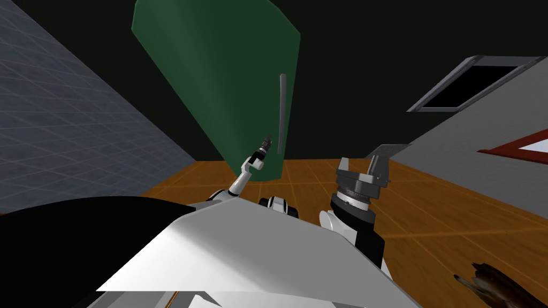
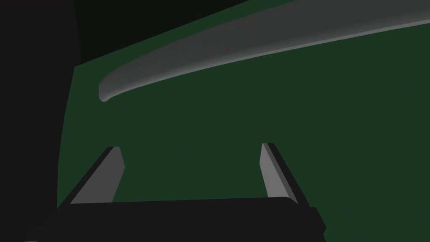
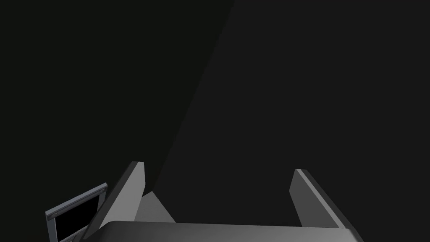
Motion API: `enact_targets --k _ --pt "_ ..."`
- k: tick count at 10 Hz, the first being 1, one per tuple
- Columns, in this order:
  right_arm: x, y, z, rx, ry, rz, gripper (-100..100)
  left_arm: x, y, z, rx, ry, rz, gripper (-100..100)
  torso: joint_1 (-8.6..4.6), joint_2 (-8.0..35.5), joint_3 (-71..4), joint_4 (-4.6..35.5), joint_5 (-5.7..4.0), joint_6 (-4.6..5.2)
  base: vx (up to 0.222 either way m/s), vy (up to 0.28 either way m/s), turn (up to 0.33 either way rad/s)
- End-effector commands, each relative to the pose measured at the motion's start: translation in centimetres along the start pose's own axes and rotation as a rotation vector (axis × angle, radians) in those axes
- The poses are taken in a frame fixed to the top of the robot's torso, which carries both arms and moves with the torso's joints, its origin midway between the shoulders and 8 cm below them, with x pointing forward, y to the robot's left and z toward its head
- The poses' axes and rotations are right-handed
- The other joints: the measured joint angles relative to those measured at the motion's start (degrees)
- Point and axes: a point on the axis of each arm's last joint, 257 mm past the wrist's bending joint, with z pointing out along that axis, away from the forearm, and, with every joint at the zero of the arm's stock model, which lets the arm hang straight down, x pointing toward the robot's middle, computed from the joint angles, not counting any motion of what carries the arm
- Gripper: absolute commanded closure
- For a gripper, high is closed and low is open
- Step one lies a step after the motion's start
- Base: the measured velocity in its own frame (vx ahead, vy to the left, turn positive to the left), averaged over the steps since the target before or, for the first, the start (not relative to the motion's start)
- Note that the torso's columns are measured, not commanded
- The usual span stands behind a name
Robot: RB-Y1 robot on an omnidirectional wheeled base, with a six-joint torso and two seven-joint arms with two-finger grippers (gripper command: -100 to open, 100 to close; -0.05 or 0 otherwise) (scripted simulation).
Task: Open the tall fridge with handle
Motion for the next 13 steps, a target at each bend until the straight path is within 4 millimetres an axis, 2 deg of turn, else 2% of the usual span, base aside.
enact_targets --k 1,2,4,5,7,8,10,11,13 --pt "0.0 0.0 0.0 0.000 0.000 0.000 0 0.6 -0.8 2.0 0.007 0.020 0.011 -100 0.04 -0.03 -0.02 -0.01 0.03 -0.06 0.014 0.052 0.014" --pt "0.0 0.0 0.0 0.000 0.000 0.000 0 1.6 1.1 2.7 -0.053 0.049 0.025 -100 -0.18 0.01 0.00 0.00 -0.03 -0.06 0.023 0.081 -0.177" --pt "0.0 0.0 0.0 0.000 0.000 0.000 0 1.6 -0.8 4.3 -0.016 0.053 0.031 -100 -0.03 0.01 0.00 0.01 0.00 -0.06 0.012 0.078 -0.047" --pt "0.0 0.0 0.0 0.000 0.000 0.000 0 2.5 1.3 5.1 -0.078 0.082 0.049 -100 -0.16 0.04 0.02 0.01 -0.03 -0.05 0.023 0.081 -0.163" --pt "0.0 0.0 0.0 0.000 0.000 0.000 0 2.6 -0.9 6.6 -0.040 0.085 0.056 -100 -0.05 0.02 0.01 0.00 0.00 -0.05 0.006 0.074 -0.047" --pt "0.0 0.0 0.0 0.000 0.000 0.000 0 3.5 1.0 7.4 -0.100 0.113 0.077 -100 -0.15 0.05 0.03 0.02 -0.03 -0.06 0.004 0.074 -0.158" --pt "0.0 0.0 0.0 0.000 0.000 0.000 0 3.5 -1.1 8.8 -0.066 0.116 0.084 -100 -0.05 0.02 0.01 0.01 0.00 -0.05 0.007 0.071 -0.053" --pt "0.0 0.0 0.0 0.000 0.000 0.000 0 4.3 0.5 9.4 -0.125 0.143 0.107 -100 -0.13 -0.01 -0.01 0.00 -0.02 -0.05 0.009 0.096 -0.162" --pt "0.0 0.0 0.0 0.000 0.000 0.000 0 4.3 -1.4 10.9 -0.093 0.144 0.116 -100 -0.03 0.00 0.00 0.00 0.01 -0.05 0.008 0.073 -0.050"
